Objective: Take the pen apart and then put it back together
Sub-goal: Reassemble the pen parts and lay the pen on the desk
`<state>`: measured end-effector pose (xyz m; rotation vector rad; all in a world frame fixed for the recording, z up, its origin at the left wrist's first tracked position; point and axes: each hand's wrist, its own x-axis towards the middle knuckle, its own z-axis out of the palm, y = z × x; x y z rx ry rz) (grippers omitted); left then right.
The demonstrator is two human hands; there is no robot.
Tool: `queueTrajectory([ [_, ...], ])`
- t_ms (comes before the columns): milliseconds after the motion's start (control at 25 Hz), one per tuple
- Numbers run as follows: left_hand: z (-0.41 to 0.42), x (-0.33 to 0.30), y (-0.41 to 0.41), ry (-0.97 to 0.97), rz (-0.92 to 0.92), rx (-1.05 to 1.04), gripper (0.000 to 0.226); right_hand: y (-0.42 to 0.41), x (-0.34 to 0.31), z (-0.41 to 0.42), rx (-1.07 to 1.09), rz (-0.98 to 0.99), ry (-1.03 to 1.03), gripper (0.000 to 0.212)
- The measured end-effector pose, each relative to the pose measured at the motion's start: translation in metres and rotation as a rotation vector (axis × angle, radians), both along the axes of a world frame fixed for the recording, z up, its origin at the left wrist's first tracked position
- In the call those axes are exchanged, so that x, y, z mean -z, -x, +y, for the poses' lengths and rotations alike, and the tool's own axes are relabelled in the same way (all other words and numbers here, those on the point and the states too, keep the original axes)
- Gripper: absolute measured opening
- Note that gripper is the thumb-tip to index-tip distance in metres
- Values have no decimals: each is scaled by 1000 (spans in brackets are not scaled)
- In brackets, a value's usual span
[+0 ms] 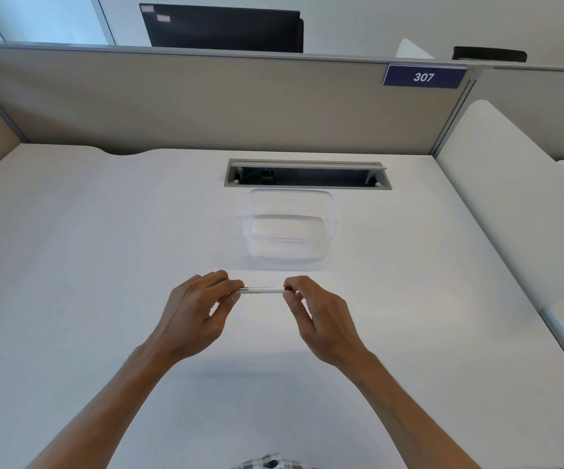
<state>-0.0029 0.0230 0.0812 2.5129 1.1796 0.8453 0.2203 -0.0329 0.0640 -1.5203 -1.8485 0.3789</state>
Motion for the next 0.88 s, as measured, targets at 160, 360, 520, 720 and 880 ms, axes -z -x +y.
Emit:
queueTrajectory([
  [160, 0, -1, -3, 12, -18, 16, 24, -3, -2, 1, -24, -33, -32, 17],
  [360, -1, -3, -5, -24, -10, 16, 24, -3, -2, 2, -64, 121, 70, 25],
  [520, 1, -1, -3, -17, -7, 25, 26, 0, -3, 2, -71, 278, 142, 30],
  [720, 2, -3, -2, -73, 43, 46, 24, 7, -7, 3, -16, 518, 239, 38],
  [880, 3, -3, -6, -162, 108, 66, 21, 8, -8, 6, 24, 699, 320, 42],
])
